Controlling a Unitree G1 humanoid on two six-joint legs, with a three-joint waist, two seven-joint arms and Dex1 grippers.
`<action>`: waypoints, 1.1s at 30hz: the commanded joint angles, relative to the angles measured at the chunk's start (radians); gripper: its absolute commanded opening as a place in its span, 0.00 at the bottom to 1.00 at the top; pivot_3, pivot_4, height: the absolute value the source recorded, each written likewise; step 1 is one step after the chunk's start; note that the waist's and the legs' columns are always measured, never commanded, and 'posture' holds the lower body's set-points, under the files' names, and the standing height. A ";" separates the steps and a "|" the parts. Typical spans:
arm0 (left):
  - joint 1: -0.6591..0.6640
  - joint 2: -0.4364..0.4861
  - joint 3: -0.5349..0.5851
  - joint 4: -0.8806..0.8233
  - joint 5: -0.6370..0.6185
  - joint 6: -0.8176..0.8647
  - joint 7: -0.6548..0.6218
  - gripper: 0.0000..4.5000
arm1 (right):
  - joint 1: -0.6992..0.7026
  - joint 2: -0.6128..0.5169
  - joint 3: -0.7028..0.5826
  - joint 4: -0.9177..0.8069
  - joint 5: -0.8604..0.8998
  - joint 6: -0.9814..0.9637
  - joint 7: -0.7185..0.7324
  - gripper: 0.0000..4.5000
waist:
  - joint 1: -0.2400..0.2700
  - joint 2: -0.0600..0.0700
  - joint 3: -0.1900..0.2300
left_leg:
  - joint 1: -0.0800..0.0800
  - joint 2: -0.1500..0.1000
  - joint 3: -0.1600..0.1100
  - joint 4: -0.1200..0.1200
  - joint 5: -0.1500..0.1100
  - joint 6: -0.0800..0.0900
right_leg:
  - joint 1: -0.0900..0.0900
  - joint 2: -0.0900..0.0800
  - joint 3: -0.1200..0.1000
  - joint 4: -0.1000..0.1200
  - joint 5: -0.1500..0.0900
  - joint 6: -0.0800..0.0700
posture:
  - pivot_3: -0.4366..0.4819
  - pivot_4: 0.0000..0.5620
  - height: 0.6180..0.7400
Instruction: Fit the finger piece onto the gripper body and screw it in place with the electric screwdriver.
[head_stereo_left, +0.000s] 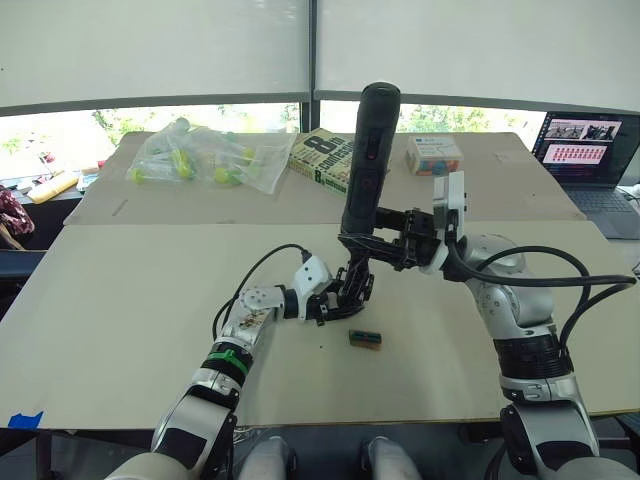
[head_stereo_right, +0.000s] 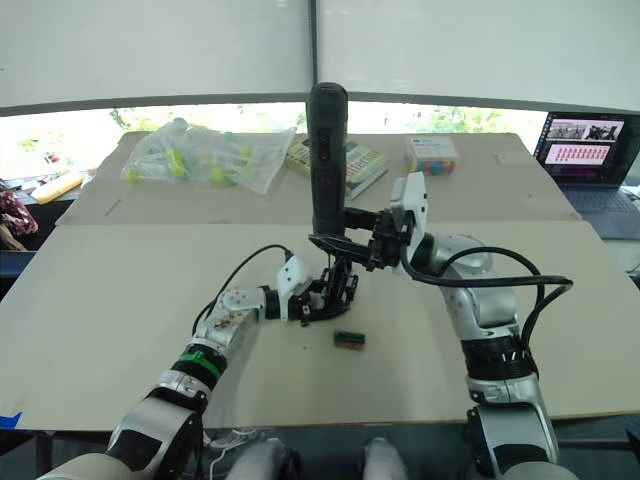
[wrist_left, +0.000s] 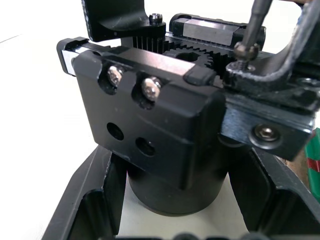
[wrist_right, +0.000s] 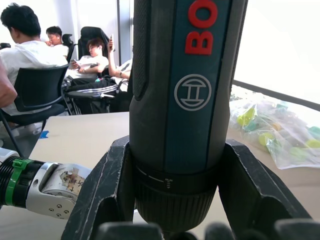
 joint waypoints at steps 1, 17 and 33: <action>0.007 -0.011 -0.010 0.005 0.004 -0.008 -0.006 0.54 | 0.037 -0.017 0.039 0.026 -0.055 0.009 -0.009 0.43 | 0.000 0.000 0.000 | 0.000 0.000 0.000 0.000 0.000 0.000 | 0.000 0.000 0.000 0.000 0.000 0.000 | 0.48 0.27 1.00; 0.011 -0.011 -0.011 0.010 0.003 -0.004 -0.011 0.54 | 0.078 -0.032 0.096 0.035 -0.080 0.058 -0.061 0.43 | -0.001 -0.002 -0.004 | 0.003 0.001 0.000 0.000 0.000 0.000 | 0.002 0.000 0.000 0.000 0.000 0.000 | 0.48 0.27 1.00; 0.028 -0.001 -0.017 0.000 0.012 0.023 -0.002 0.54 | -0.024 -0.004 -0.045 -0.023 0.110 -0.027 0.054 0.43 | -0.001 -0.003 -0.005 | 0.001 0.001 0.000 0.000 0.000 0.000 | 0.001 0.000 0.000 0.000 0.000 0.000 | 0.48 0.27 1.00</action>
